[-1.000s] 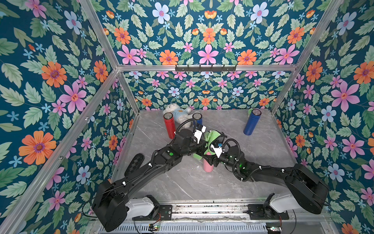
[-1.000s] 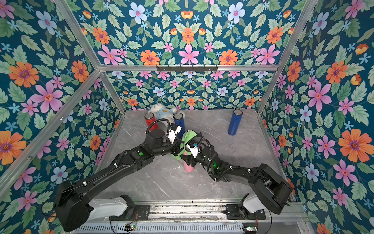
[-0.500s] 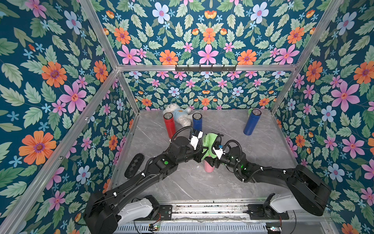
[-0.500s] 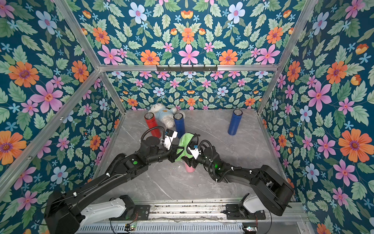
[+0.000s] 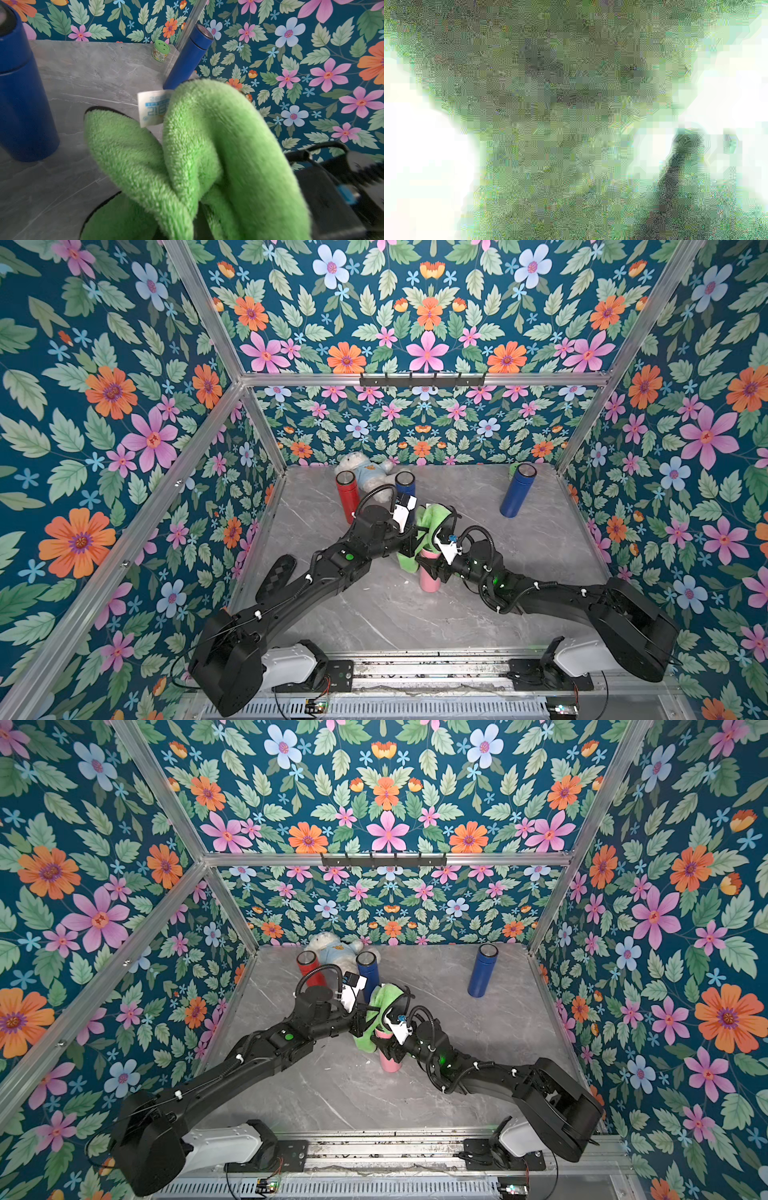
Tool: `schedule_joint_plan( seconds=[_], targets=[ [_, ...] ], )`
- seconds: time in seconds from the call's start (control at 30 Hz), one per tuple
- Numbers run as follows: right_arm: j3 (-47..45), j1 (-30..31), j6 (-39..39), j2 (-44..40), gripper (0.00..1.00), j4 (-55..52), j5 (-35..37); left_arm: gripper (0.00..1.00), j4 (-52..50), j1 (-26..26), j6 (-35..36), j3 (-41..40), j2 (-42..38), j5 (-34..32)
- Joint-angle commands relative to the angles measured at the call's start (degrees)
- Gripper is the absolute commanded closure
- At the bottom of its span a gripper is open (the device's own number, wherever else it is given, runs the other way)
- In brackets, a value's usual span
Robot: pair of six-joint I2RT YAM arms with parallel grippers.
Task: Wipe the surface of the thermos
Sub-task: Wipe the dirt from the surface of the thermos.
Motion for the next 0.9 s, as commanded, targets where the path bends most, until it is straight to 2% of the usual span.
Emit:
schedule_joint_plan(
  seconds=[0.0,0.17,0.33,0.5,0.6,0.67,0.77,0.87],
  targets=[
    [-0.36,0.56,-0.89,-0.03,1.0,6.79,-3.01,1.0,-10.81,0.53,2.54,0.47,2.9,0.99],
    [-0.28,0.41,-0.69,-0.1,1.0,7.2,-1.24,1.0,-11.36,-0.49,2.37,-0.55,1.45,2.31],
    [-0.21,-0.39,0.41,0.09,1.0,9.11,-0.15,1.0,-14.26,-0.93,1.15,-4.01,-7.08,-2.22],
    [0.37,-0.46,0.39,-2.53,1.0,6.64,2.7,1.0,-16.2,-0.72,0.01,-6.93,-13.43,-7.06],
    [2.39,-0.49,1.32,-7.01,1.0,-1.04,4.5,1.0,-13.77,0.08,-1.09,-10.68,-15.59,-7.1],
    [5.41,-0.58,2.04,-10.89,1.0,-11.17,6.57,1.0,-10.21,0.51,-1.71,-13.93,-16.87,-6.37],
    [8.08,-0.62,4.57,-17.0,1.0,-21.42,11.41,1.0,-2.3,2.0,-2.44,-19.42,-19.02,-4.56],
    [9.08,-0.65,6.07,-24.19,1.0,-25.97,13.07,1.0,7.1,4.85,-3.97,-24.02,-19.81,-1.26]
  ],
)
